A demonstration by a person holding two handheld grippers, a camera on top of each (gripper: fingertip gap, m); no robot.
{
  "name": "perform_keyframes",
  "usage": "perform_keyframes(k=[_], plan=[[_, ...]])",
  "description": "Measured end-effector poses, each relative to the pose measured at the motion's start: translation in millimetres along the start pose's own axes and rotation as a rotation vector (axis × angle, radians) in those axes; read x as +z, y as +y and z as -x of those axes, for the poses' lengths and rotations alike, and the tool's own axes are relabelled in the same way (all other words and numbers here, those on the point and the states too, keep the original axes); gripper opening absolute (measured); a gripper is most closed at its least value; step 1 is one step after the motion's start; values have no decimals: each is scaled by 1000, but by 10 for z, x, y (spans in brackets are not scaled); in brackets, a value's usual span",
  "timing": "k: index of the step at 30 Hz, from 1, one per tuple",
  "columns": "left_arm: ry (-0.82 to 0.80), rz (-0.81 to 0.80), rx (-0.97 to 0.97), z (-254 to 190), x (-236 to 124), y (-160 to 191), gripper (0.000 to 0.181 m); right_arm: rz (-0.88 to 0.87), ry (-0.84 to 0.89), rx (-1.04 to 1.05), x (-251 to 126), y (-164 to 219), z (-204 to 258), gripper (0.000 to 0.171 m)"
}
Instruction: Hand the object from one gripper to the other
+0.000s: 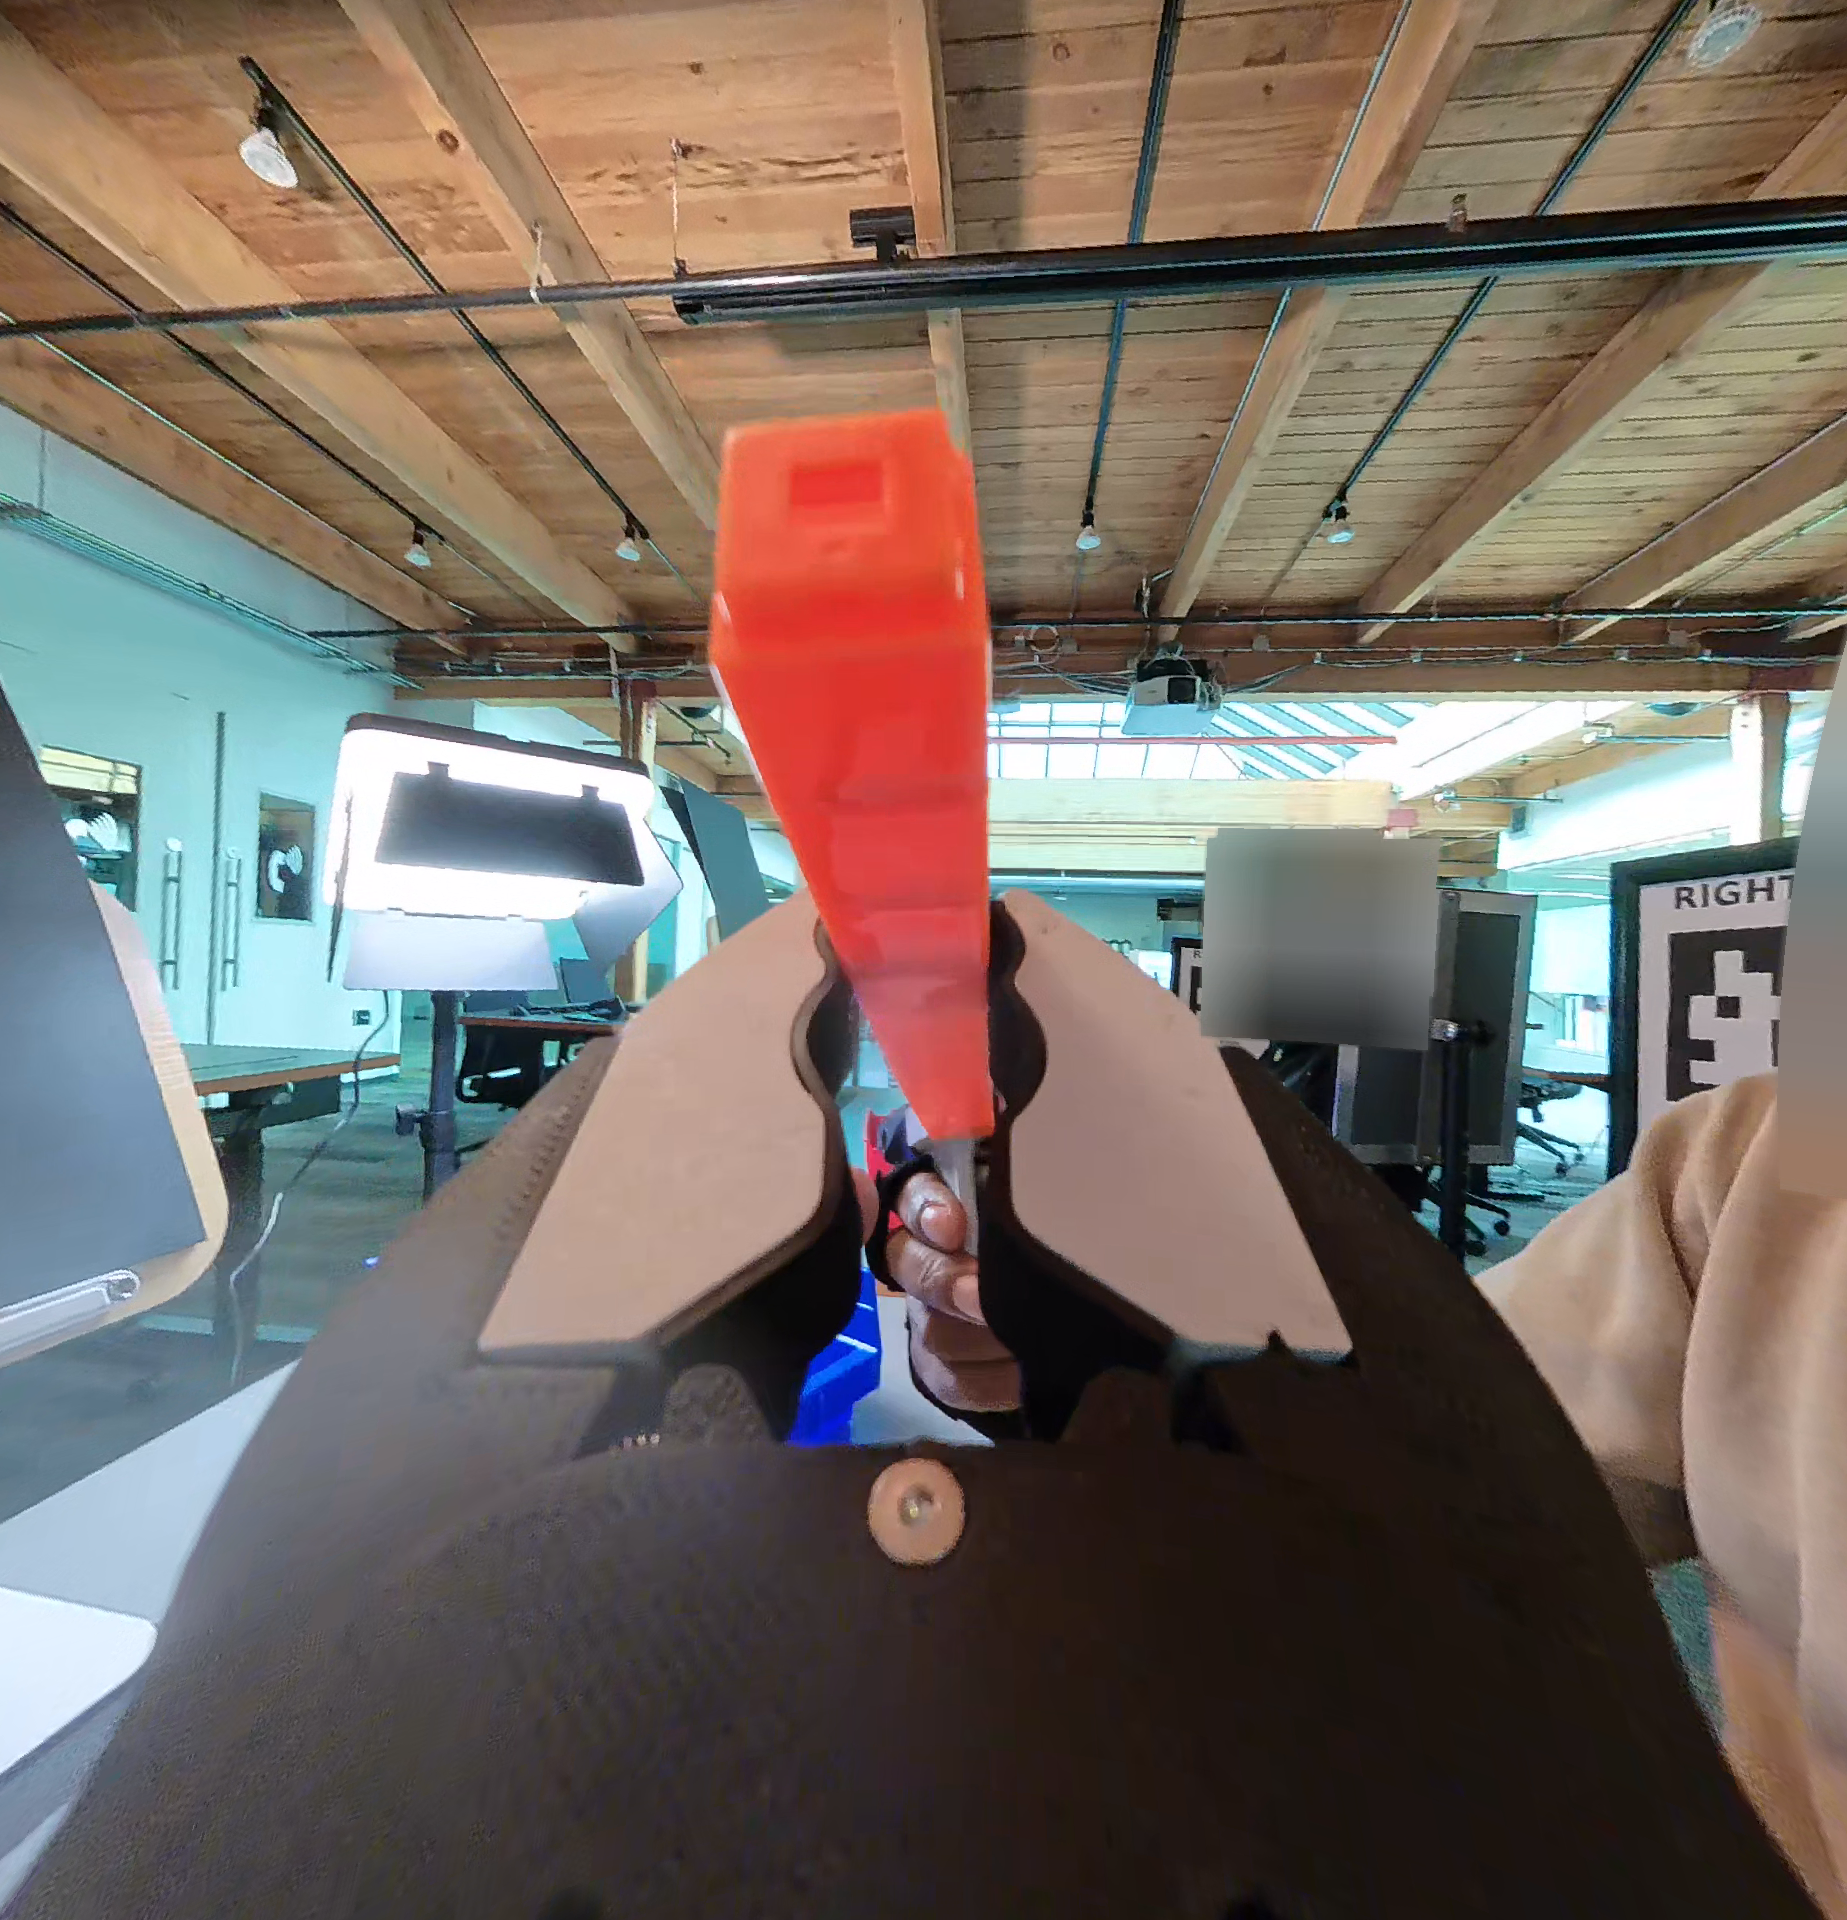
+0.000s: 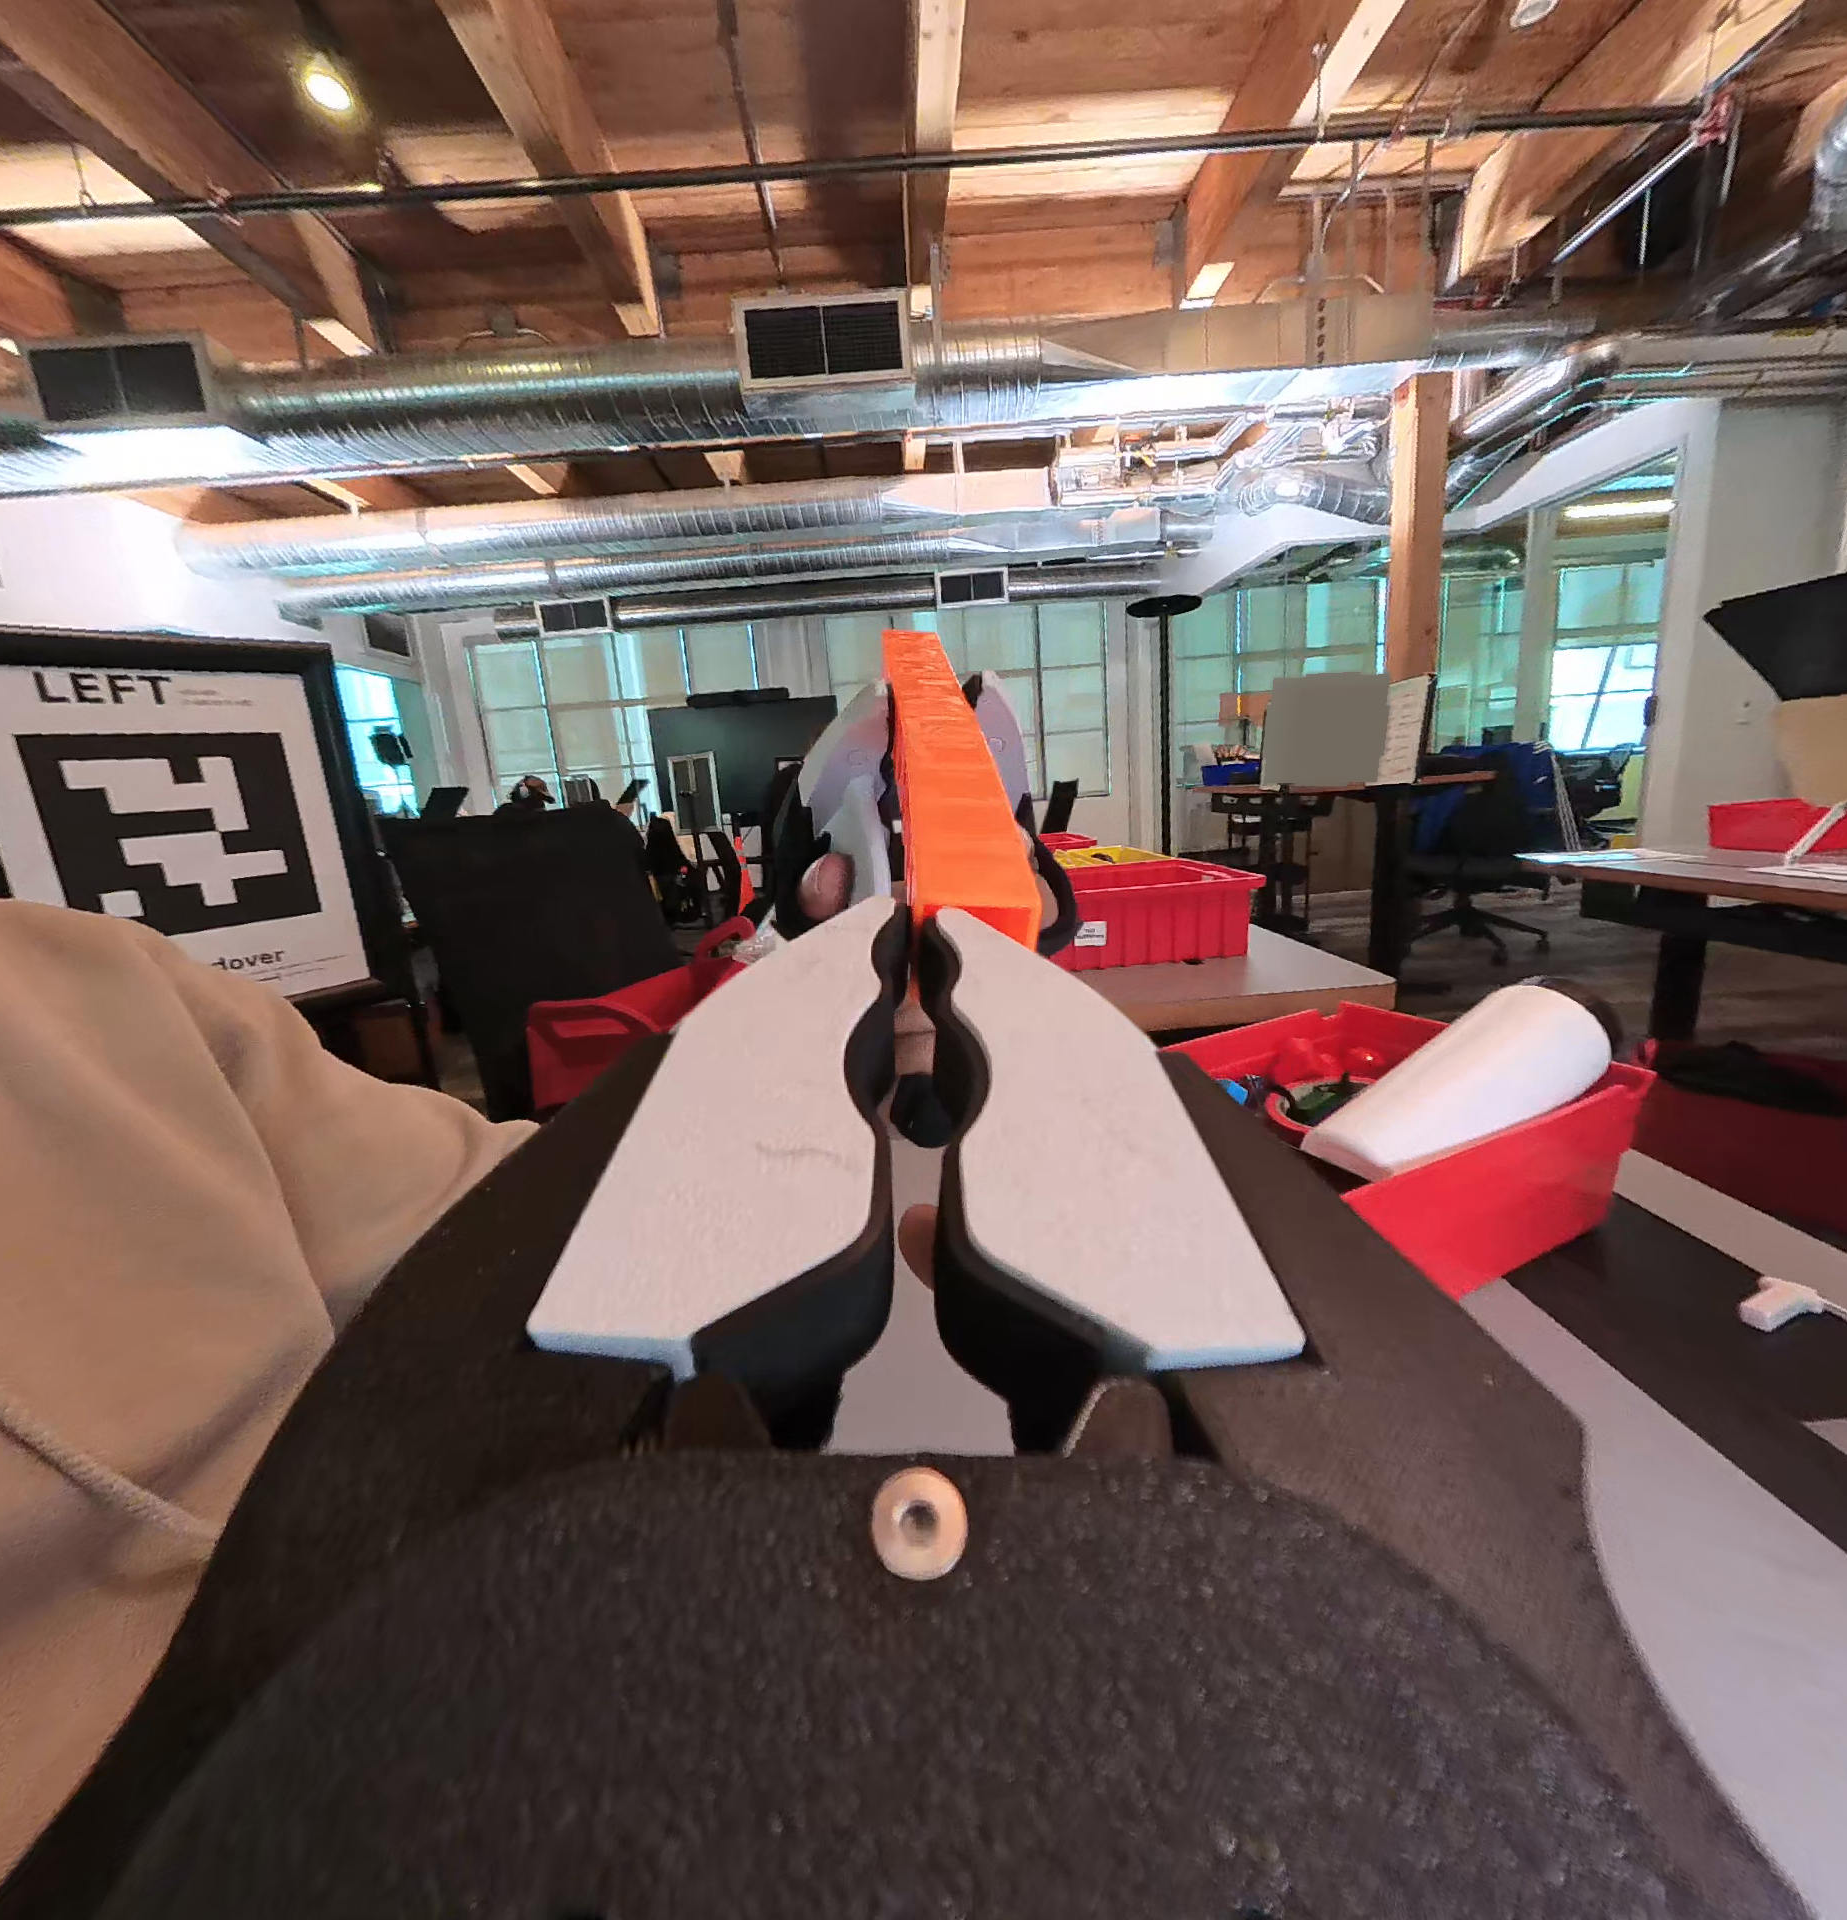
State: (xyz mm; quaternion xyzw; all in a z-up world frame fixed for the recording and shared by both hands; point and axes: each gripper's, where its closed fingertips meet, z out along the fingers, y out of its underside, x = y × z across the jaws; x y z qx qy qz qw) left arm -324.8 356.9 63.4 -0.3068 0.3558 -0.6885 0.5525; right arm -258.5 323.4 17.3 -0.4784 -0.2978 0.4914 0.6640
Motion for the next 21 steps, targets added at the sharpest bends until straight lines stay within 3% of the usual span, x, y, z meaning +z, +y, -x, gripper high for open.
perform_keyframes(k=[7, 11, 14, 18, 21], plan=[[24, 34, -22, -23, 19, 54, 25, -3, -40, 13, -40, 37, -8, 1], [-62, 109, 25, 129, 5, 124, 24, 39, -27, 49, -72, 78, -124, 3], [-155, 170, 100, 267, -55, 129, 24, 205, -20, 48, -184, 219, -242, 31], [-119, 373, 57, 282, -126, 308, 23, 328, 64, -78, -436, 175, -400, 38], [-57, 644, 62, 213, -172, 805, 24, 387, 139, -212, -441, 157, -432, 36]])
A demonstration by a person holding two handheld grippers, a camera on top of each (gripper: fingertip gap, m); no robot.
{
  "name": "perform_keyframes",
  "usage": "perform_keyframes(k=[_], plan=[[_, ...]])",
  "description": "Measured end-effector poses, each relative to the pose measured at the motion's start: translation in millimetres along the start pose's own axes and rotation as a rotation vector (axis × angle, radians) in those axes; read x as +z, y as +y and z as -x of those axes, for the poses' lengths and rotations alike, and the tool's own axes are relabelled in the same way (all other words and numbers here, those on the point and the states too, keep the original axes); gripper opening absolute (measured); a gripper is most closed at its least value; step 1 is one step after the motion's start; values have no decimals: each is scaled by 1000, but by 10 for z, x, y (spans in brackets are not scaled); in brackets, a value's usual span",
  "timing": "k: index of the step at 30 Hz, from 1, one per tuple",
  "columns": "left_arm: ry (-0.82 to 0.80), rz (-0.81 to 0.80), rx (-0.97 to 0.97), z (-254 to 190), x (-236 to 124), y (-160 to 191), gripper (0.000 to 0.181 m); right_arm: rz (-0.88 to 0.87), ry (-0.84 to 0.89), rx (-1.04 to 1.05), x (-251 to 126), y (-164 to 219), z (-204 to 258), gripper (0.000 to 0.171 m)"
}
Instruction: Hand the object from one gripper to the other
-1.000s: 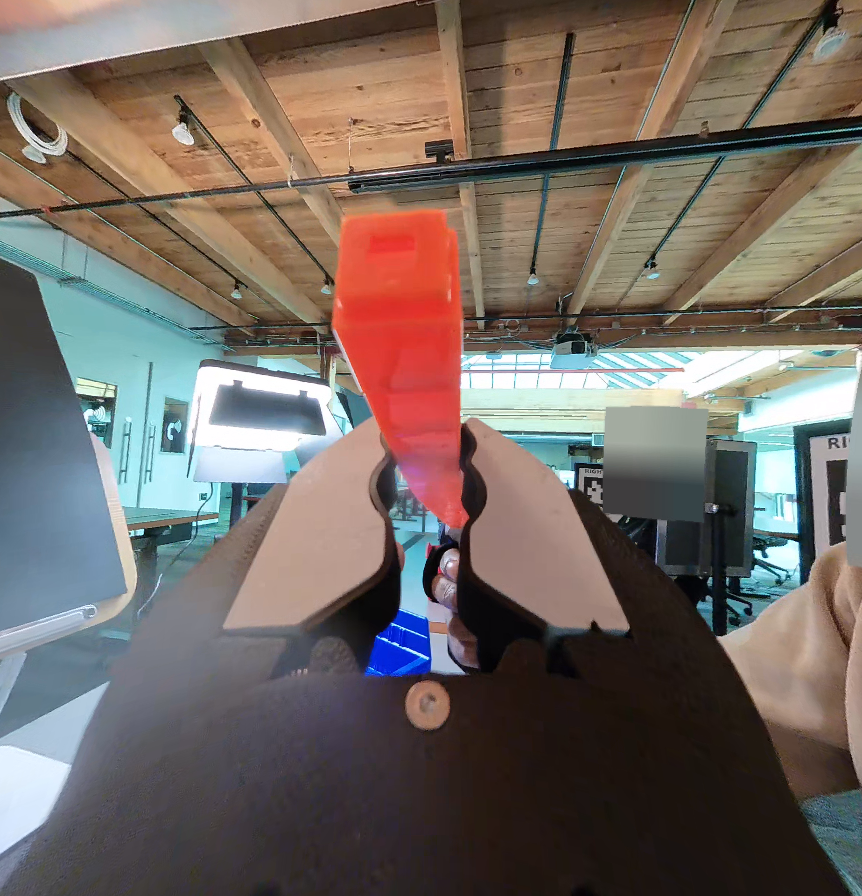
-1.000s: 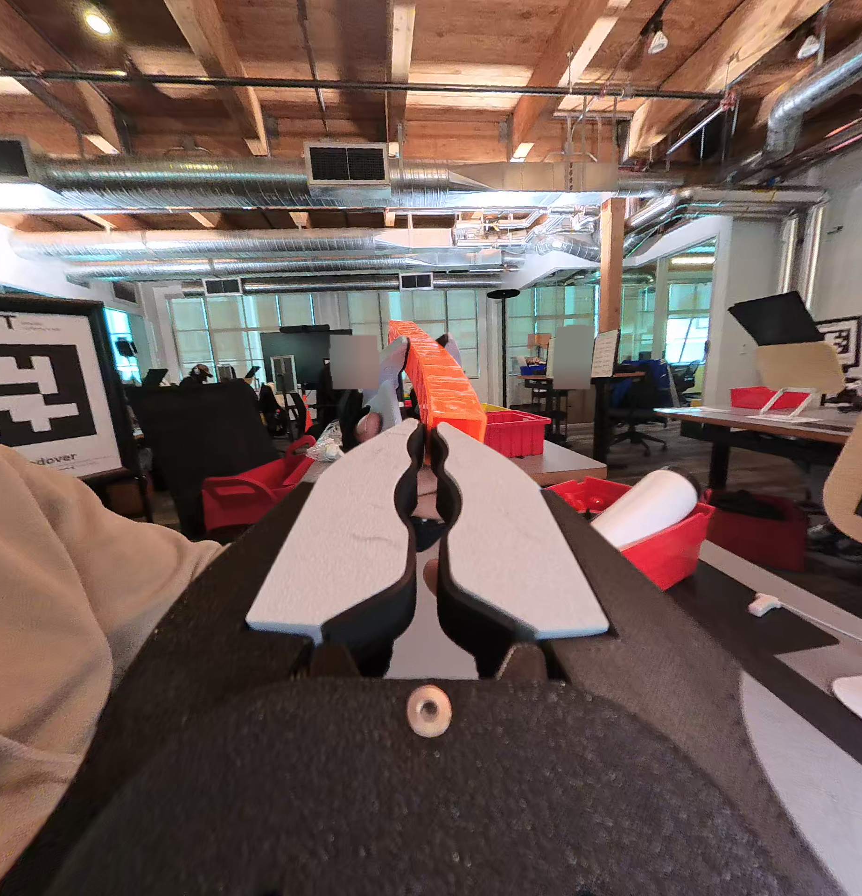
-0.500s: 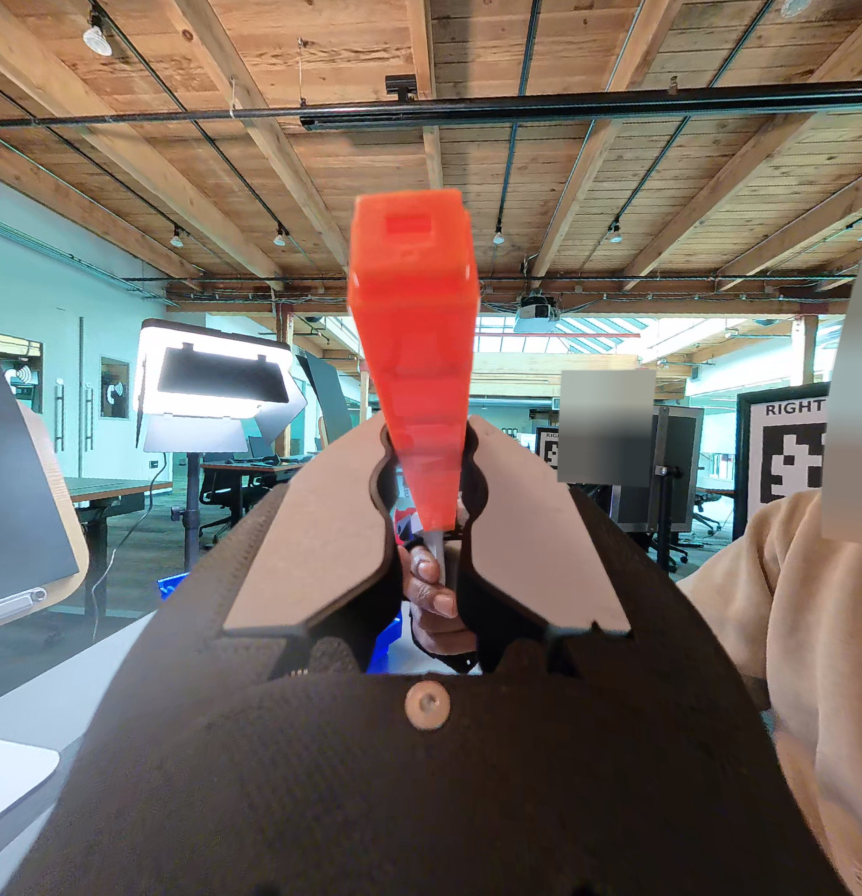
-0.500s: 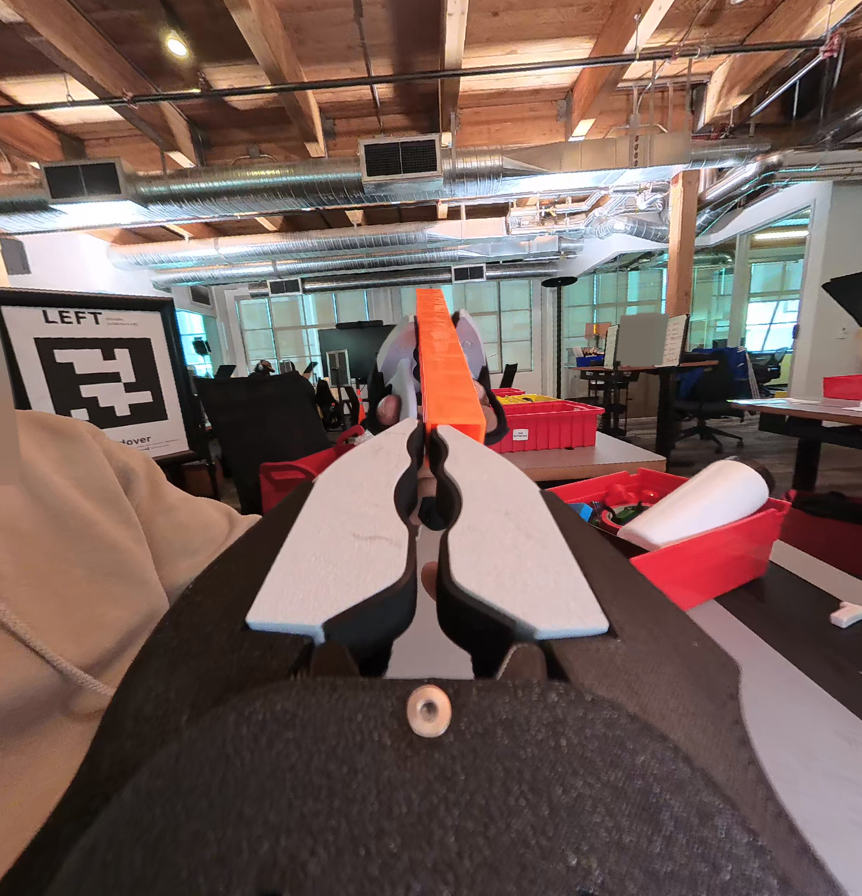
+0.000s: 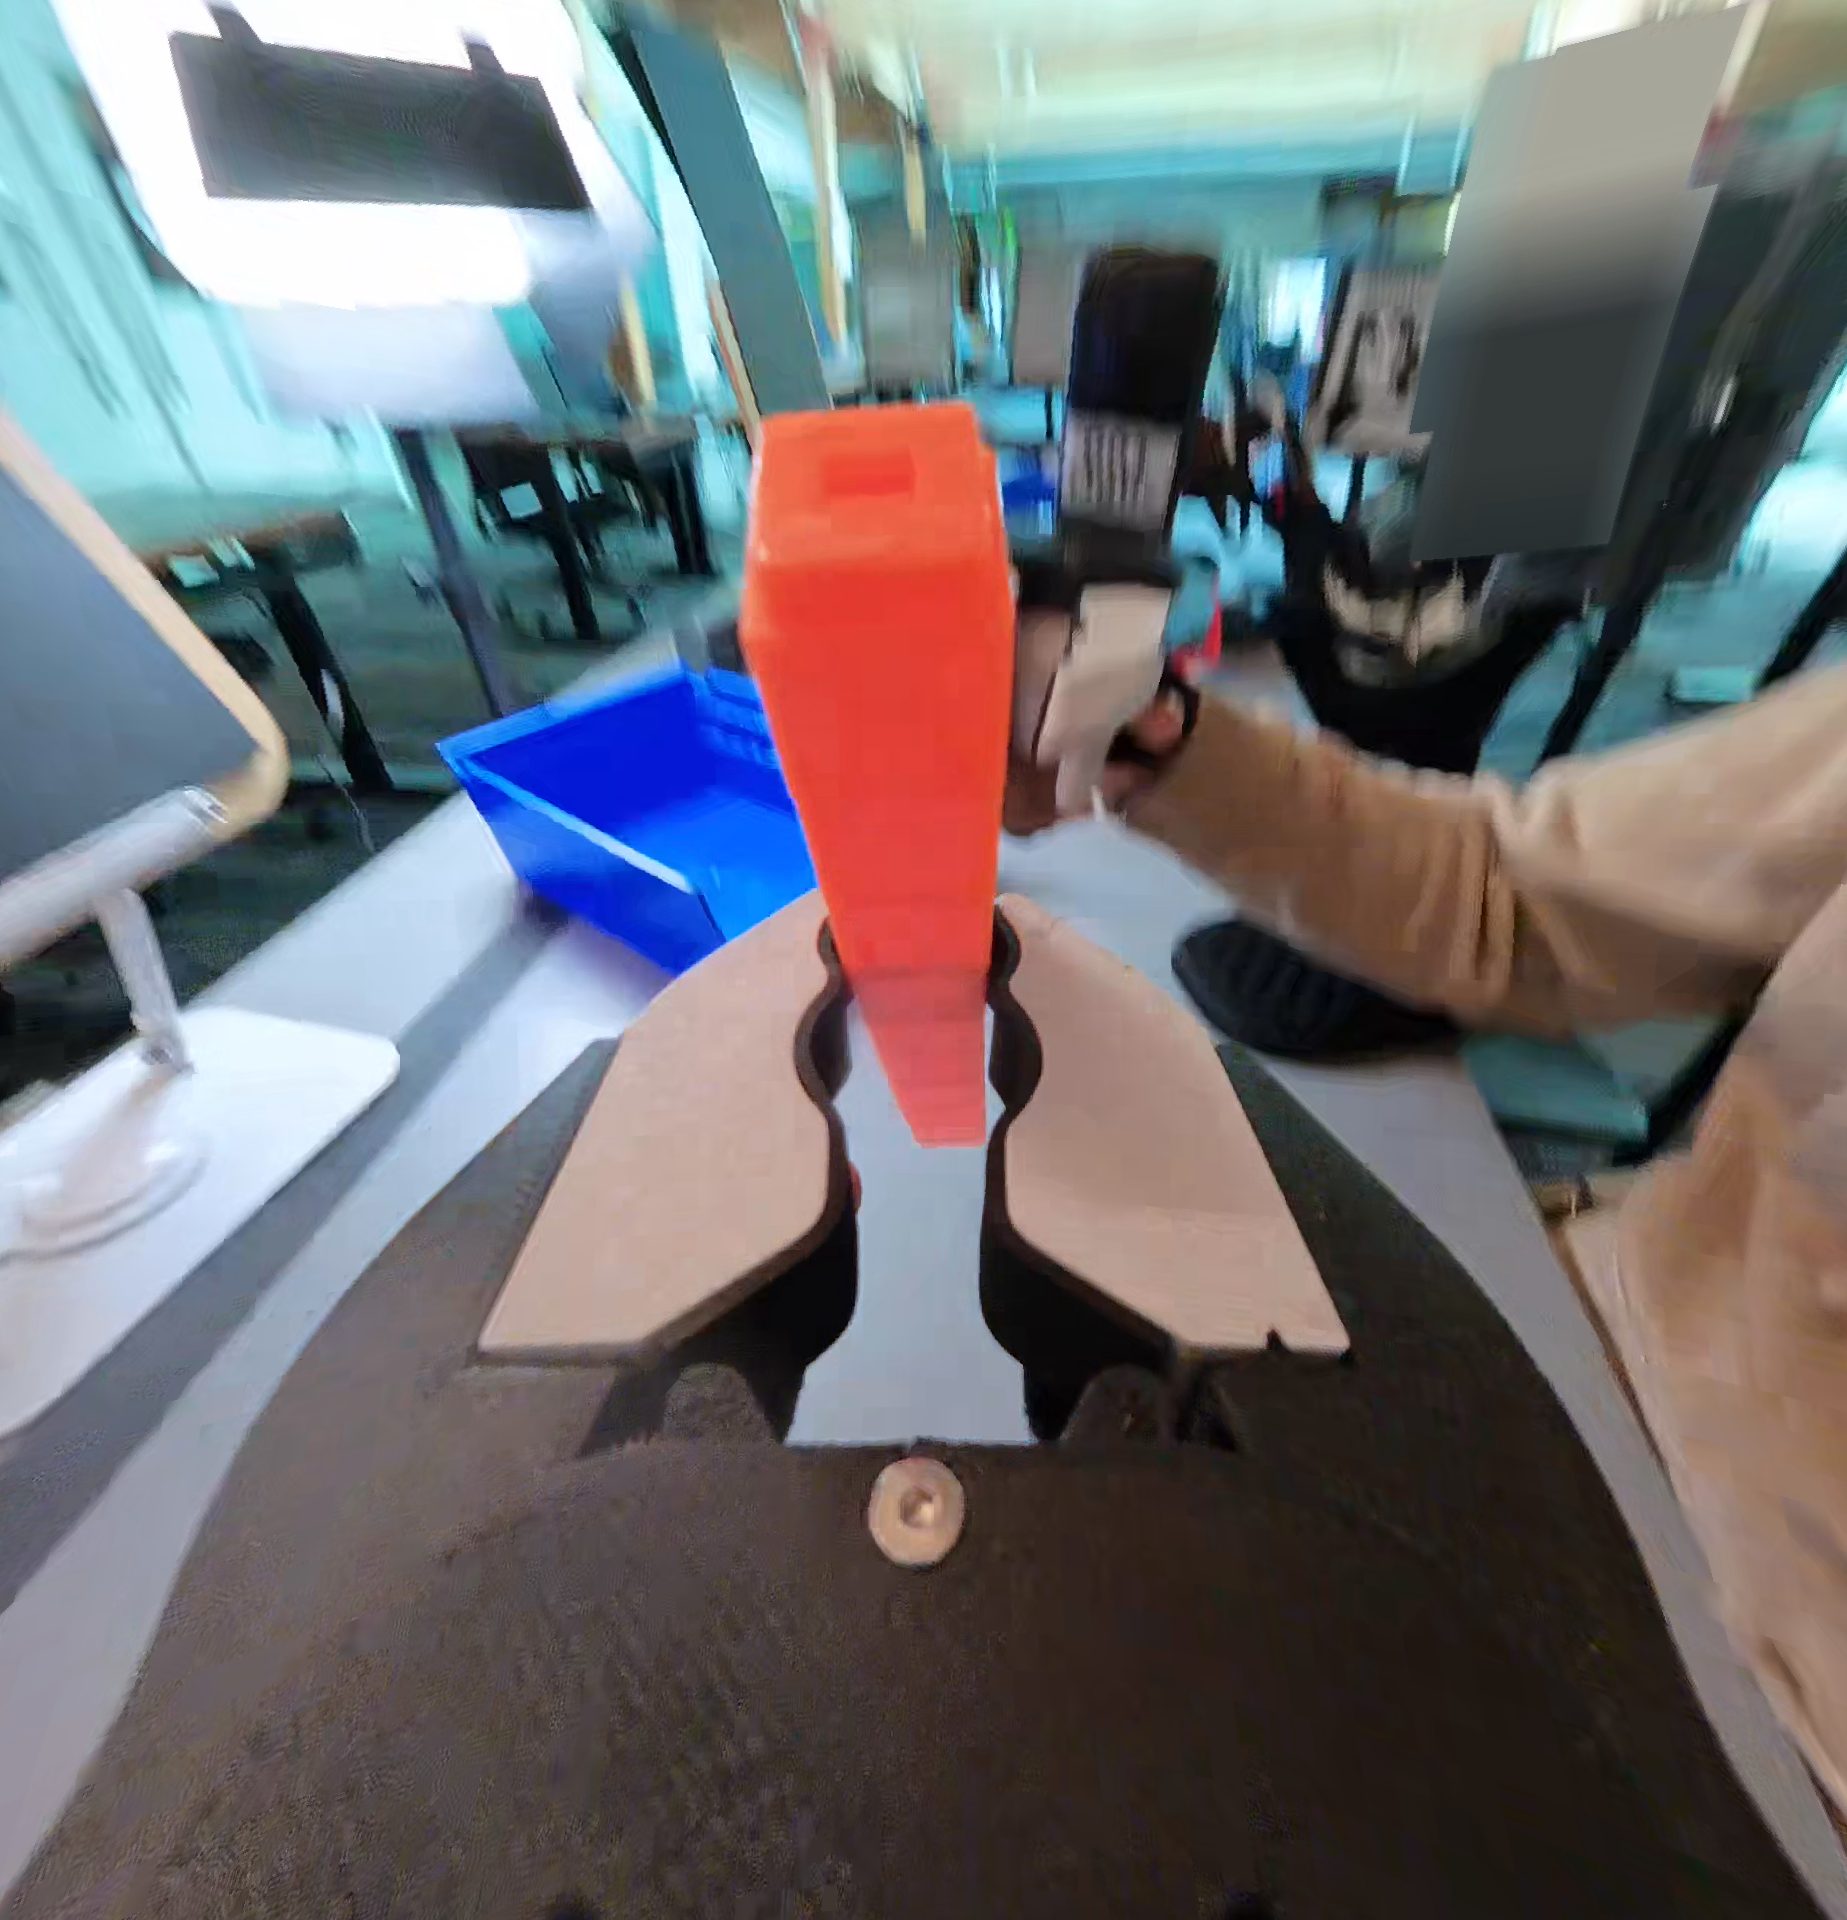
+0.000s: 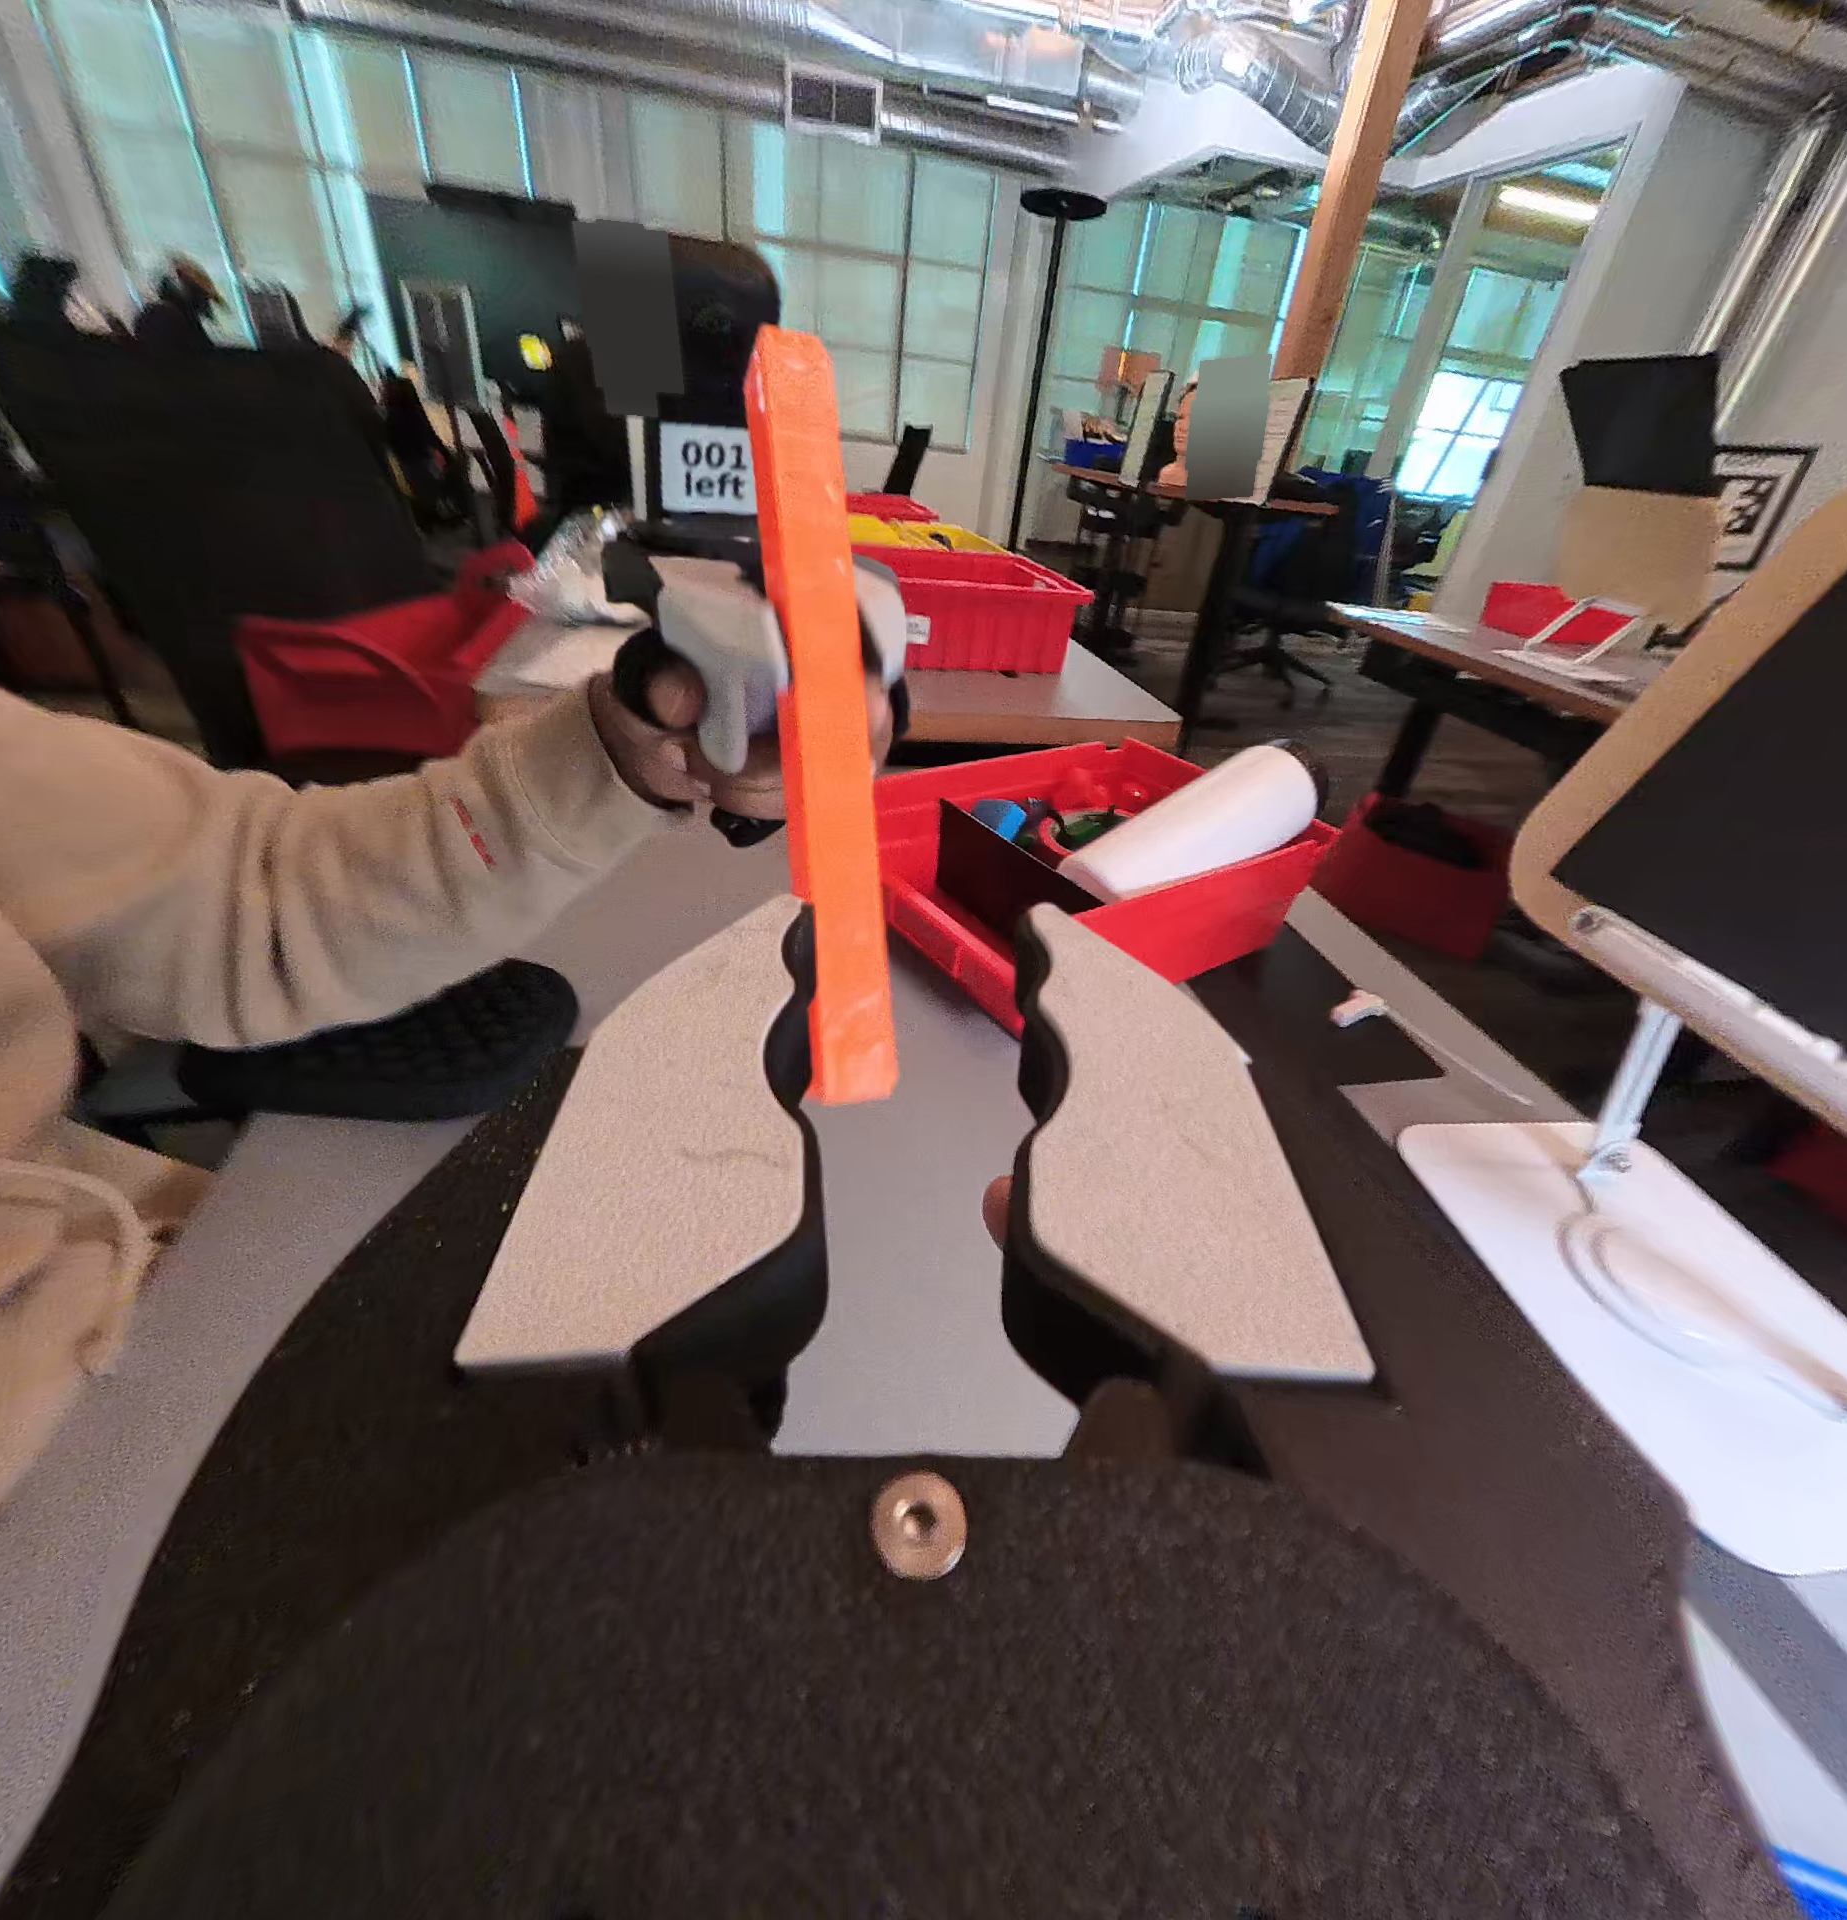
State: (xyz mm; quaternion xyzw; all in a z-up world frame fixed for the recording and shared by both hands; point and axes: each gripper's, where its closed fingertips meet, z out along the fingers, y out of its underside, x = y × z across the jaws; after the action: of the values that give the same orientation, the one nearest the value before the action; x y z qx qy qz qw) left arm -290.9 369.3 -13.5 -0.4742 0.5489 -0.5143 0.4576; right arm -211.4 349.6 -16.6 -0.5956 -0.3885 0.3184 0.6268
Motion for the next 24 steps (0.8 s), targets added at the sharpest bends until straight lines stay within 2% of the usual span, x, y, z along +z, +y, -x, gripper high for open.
perform_keyframes(k=[4, 7, 10, 12, 14, 16, 19, 21, 24], plan=[[145, 278, 65, -331, 368, 562, 23, 26, -78, -63, 228, -24, 329, 36], [221, 399, 88, -527, 525, 839, 23, 67, -162, -50, 381, 61, 551, 39], [238, 447, 103, -567, 571, 965, 23, 113, -206, -50, 435, 174, 636, 23], [214, 374, 102, -511, 588, 884, 23, 110, -199, -63, 390, 154, 601, 22], [206, 266, 61, -459, 581, 735, 34, -15, -161, -44, 293, -58, 495, 22], [197, 208, 47, -422, 589, 680, 46, -252, -110, 19, 106, -399, 343, 22], [163, 176, 65, -357, 627, 679, 53, -574, -133, 137, -307, -789, 197, 22], [161, 133, 47, -346, 633, 627, 52, -698, -137, 174, -529, -921, 121, 22], [157, 11, 13, -344, 610, 433, 49, -752, -116, 176, -655, -976, 65, 22]])
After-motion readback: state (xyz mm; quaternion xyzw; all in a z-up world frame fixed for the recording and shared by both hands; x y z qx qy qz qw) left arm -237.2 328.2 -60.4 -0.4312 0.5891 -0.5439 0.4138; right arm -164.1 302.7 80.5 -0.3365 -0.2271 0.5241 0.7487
